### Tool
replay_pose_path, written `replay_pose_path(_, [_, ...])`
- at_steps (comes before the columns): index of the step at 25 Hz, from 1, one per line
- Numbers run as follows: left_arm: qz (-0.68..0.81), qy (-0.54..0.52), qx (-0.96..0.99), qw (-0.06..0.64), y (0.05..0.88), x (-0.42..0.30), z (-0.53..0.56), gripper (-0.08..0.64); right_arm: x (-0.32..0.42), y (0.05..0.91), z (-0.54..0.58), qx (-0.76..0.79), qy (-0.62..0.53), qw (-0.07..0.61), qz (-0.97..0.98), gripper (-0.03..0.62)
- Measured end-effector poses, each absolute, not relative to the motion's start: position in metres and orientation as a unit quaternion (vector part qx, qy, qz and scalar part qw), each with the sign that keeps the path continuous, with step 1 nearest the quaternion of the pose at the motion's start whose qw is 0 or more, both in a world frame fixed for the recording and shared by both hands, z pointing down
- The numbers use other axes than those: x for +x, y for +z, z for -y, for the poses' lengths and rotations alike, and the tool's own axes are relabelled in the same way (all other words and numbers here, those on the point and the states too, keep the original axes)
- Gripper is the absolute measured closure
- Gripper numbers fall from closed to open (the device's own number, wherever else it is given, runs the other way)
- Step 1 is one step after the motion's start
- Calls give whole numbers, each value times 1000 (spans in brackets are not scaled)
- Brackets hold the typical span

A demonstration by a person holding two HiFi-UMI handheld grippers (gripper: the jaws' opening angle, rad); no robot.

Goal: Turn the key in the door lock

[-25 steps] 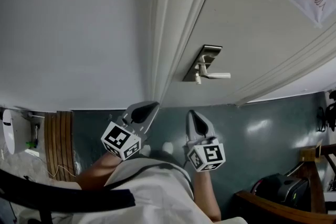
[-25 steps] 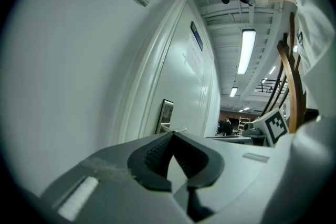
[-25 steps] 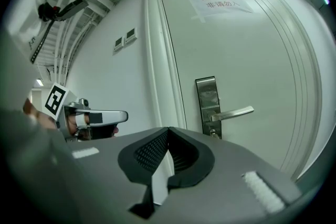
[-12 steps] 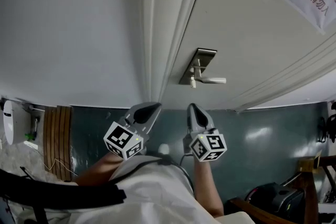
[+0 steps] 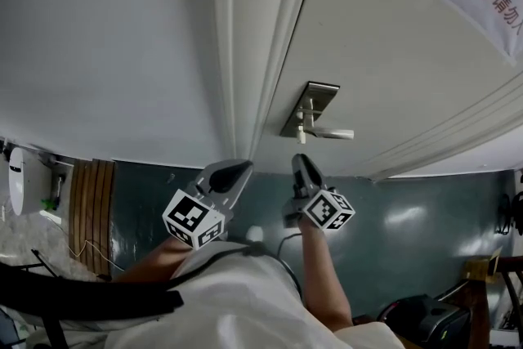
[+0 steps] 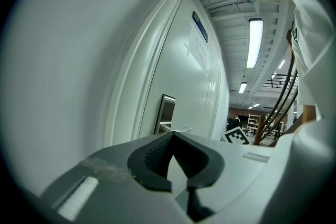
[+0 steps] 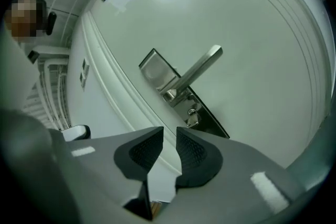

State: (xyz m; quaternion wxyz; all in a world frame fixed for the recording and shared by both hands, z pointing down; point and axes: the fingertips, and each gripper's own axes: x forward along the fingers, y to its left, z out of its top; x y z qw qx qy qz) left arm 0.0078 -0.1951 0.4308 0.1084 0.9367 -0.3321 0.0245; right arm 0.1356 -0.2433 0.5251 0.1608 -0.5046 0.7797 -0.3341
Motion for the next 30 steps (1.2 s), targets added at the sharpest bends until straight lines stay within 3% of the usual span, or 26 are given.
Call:
replay_pose_path(5, [342,29,933,104,429,8,200,557,142,543,257,-489,-380,186,-763,449])
replay_pose_path(14, [355,39,928,104,436,11,196,557,154,555,280,-462,-438,254,-728,394])
replay_pose_path(24, [384,36,917,104,439,0,192,557,154,556,304,-396,-487,335,-702,394])
replay_pose_path(30, [398,32,910,107,439,-12,190,557,154,561,308,-399,-494,343,-692,511])
